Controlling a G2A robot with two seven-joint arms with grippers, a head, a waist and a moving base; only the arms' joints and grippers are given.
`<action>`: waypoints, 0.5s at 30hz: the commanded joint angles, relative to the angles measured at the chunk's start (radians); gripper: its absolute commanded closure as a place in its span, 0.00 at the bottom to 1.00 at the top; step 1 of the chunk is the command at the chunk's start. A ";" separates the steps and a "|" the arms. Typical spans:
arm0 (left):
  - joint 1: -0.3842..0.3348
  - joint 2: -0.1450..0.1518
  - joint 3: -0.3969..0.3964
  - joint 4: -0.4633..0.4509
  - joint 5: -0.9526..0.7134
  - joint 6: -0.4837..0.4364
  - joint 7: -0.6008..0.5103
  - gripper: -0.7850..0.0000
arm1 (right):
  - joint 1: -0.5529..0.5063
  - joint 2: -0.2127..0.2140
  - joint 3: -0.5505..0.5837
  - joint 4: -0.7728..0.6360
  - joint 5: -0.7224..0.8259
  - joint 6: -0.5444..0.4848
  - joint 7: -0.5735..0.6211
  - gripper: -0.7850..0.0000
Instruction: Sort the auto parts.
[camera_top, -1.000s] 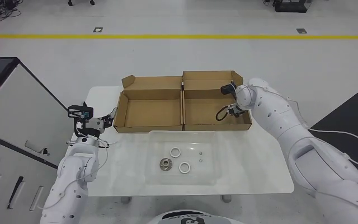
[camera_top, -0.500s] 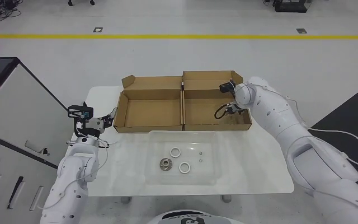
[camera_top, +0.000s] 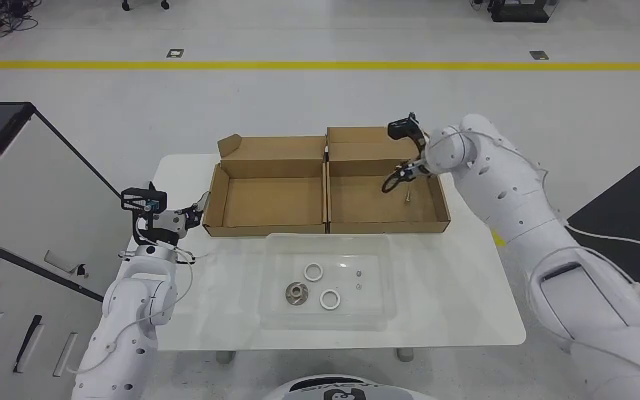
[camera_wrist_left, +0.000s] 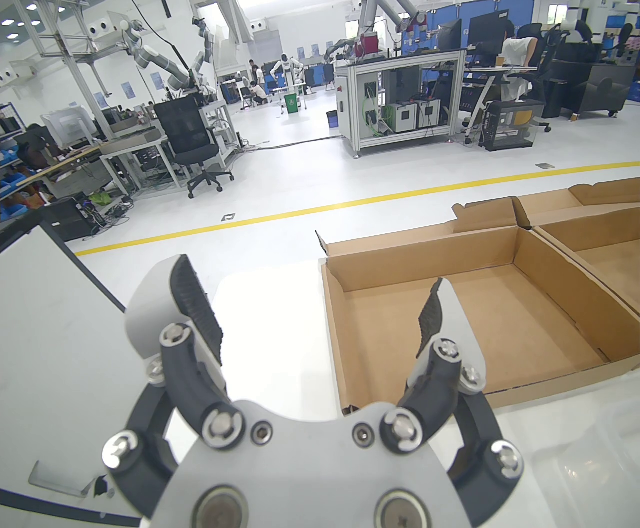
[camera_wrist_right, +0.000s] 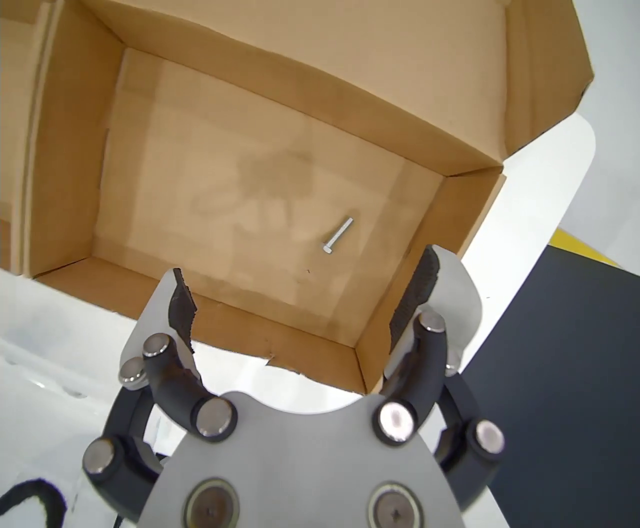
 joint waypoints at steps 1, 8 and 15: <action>0.000 0.000 0.000 0.000 0.000 0.000 0.000 0.00 | -0.028 0.019 0.045 -0.088 0.011 -0.018 0.040 0.00; 0.000 0.000 0.000 0.000 0.000 0.000 0.000 0.00 | -0.166 0.084 0.204 -0.400 0.023 -0.042 0.177 0.00; 0.000 0.000 0.000 0.000 0.000 0.000 0.000 0.00 | -0.286 0.118 0.291 -0.675 0.084 -0.068 0.280 0.00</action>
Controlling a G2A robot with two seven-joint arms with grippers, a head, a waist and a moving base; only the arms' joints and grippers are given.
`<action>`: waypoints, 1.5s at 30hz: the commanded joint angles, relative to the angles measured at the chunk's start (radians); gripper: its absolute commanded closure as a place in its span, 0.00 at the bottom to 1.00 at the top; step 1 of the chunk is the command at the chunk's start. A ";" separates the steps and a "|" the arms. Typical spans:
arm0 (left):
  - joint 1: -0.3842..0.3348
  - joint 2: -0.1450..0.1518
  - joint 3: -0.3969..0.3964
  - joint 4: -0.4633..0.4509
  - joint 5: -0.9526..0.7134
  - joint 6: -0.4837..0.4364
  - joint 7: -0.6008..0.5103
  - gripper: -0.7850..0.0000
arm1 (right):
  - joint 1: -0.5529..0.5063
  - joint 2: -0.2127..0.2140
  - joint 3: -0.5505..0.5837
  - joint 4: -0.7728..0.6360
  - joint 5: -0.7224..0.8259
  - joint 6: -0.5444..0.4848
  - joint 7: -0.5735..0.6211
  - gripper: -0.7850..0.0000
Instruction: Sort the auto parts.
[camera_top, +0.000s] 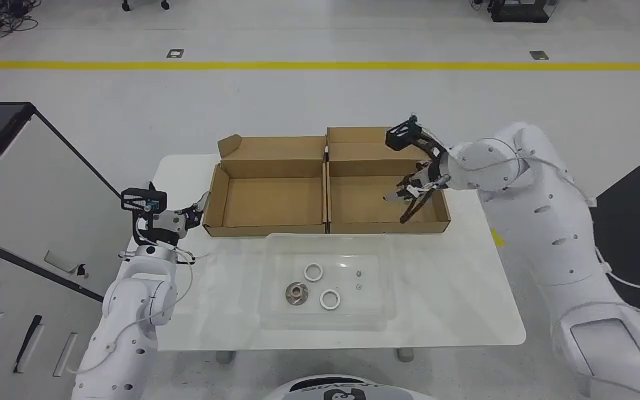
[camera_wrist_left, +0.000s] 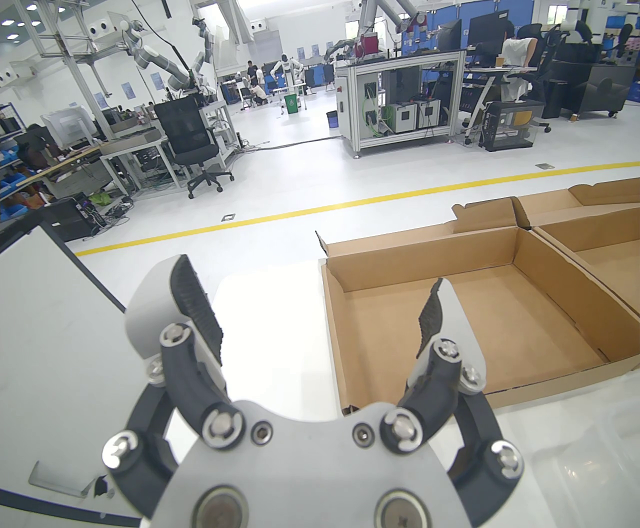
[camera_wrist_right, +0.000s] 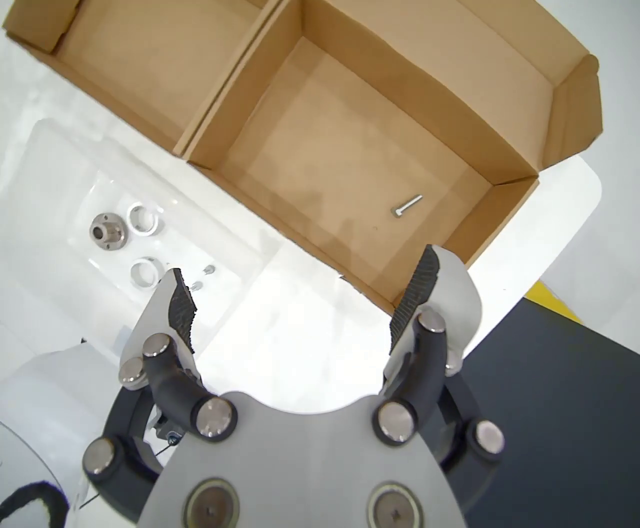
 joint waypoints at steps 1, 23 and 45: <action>0.000 0.000 0.000 0.000 0.000 0.000 0.000 0.00 | -0.026 0.006 0.008 -0.068 0.027 -0.006 0.008 0.00; 0.000 0.000 0.000 0.000 0.000 0.000 0.000 0.00 | -0.053 0.031 -0.060 -0.189 0.129 -0.002 0.002 0.00; 0.000 0.000 0.000 0.000 0.000 0.000 0.000 0.00 | 0.242 0.029 -0.610 -0.099 0.167 -0.046 0.008 0.00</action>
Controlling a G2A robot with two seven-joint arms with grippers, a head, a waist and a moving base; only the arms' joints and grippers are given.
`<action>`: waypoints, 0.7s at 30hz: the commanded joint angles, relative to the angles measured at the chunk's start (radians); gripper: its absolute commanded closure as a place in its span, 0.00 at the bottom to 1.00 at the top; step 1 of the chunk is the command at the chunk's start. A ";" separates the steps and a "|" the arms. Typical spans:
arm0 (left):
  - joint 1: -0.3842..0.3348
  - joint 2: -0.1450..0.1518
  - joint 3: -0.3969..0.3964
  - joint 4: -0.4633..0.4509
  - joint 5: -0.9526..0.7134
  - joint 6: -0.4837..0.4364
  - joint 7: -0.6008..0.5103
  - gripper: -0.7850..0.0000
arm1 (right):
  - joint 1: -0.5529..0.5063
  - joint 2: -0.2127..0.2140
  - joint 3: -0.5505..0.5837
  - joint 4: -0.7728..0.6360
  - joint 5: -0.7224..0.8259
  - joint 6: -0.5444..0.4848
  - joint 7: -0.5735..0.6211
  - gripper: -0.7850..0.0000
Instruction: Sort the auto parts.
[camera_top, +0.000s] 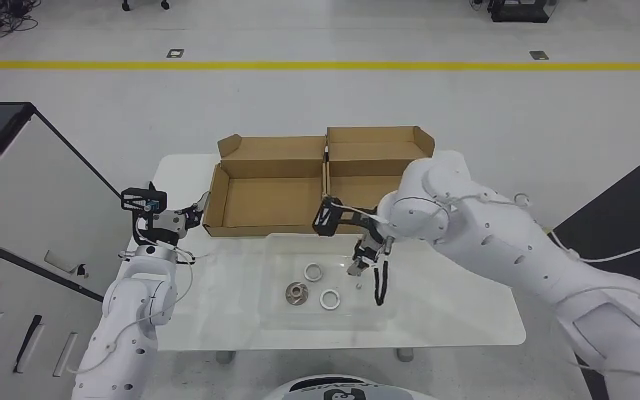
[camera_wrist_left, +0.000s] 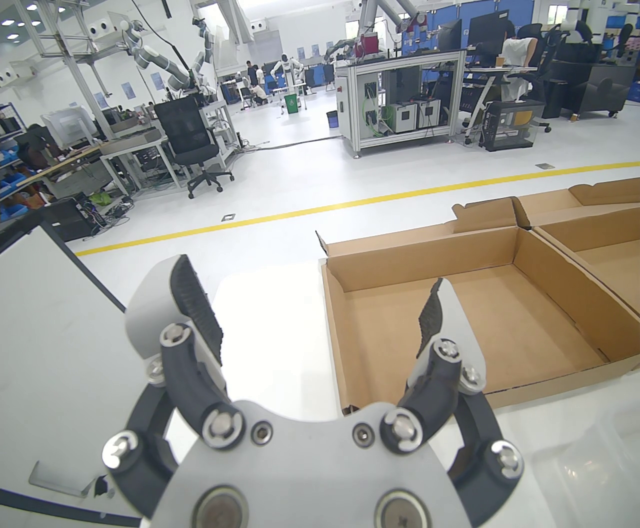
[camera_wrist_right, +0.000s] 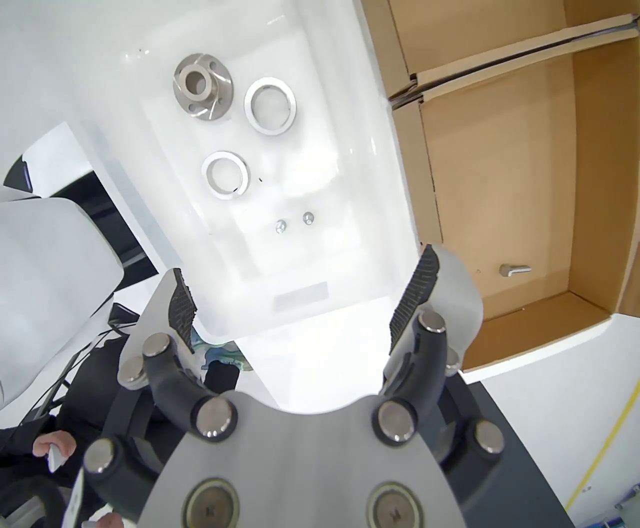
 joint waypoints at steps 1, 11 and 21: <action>0.000 0.000 0.000 0.000 0.000 0.000 0.000 0.00 | 0.005 -0.003 -0.030 0.012 0.010 0.008 0.000 0.18; 0.000 0.000 0.000 0.000 0.000 0.000 0.000 0.00 | 0.003 -0.030 -0.106 0.060 -0.003 0.036 -0.003 0.53; 0.000 0.000 0.000 0.000 0.000 0.000 0.000 0.00 | -0.018 -0.061 -0.166 0.139 -0.083 0.065 -0.010 0.53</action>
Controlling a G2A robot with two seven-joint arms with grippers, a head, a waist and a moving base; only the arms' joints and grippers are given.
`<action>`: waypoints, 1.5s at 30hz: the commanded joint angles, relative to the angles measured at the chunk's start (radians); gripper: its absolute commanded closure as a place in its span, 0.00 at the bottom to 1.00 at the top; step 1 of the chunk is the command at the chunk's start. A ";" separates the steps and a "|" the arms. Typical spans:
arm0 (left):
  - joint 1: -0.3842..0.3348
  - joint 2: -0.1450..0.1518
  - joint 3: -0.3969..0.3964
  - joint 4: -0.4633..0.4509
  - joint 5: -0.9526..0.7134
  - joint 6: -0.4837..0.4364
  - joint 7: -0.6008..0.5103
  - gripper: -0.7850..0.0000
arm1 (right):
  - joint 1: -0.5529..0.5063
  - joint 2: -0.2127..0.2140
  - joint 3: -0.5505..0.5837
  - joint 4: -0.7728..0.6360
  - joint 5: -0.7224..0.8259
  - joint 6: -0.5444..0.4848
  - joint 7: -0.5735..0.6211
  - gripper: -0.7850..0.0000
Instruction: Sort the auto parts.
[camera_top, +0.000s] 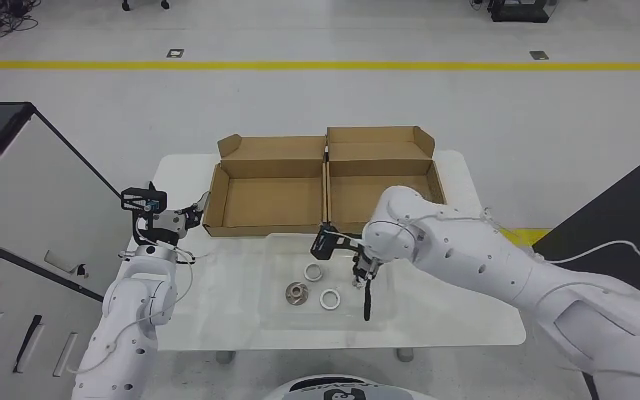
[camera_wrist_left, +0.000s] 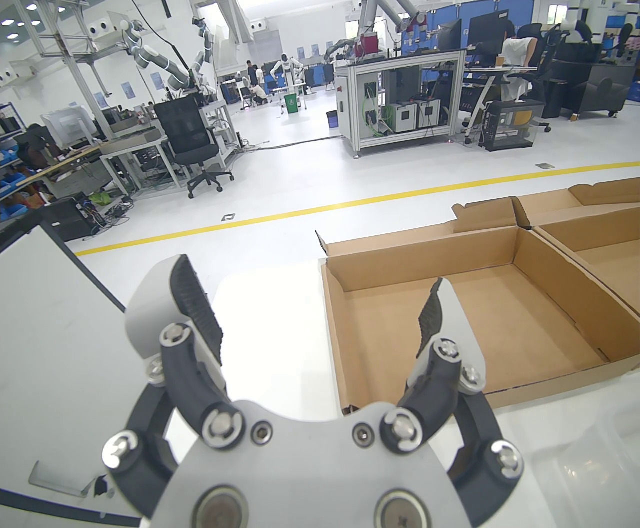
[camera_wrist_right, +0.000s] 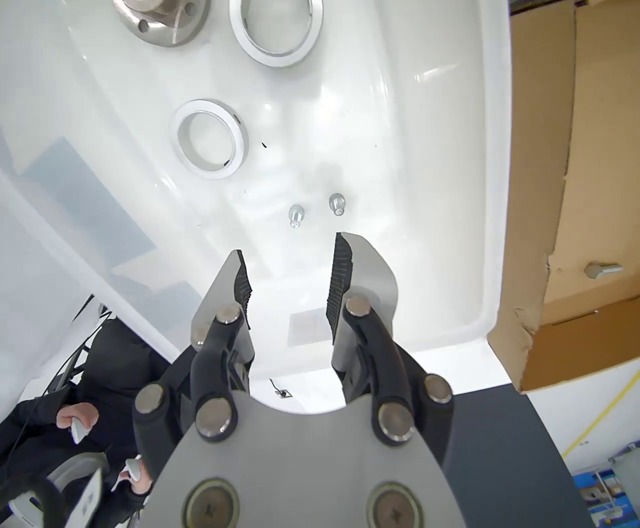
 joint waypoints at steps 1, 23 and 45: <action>0.000 0.000 0.000 0.000 0.000 0.000 0.000 0.00 | -0.003 -0.006 -0.007 0.013 -0.014 0.006 -0.008 0.54; 0.000 0.000 0.000 0.000 0.000 0.000 0.000 0.00 | -0.034 -0.059 -0.029 0.130 -0.086 0.071 -0.048 0.66; 0.000 0.000 0.000 0.000 0.000 0.000 0.000 0.00 | -0.066 -0.085 -0.009 0.178 -0.142 0.091 -0.058 0.69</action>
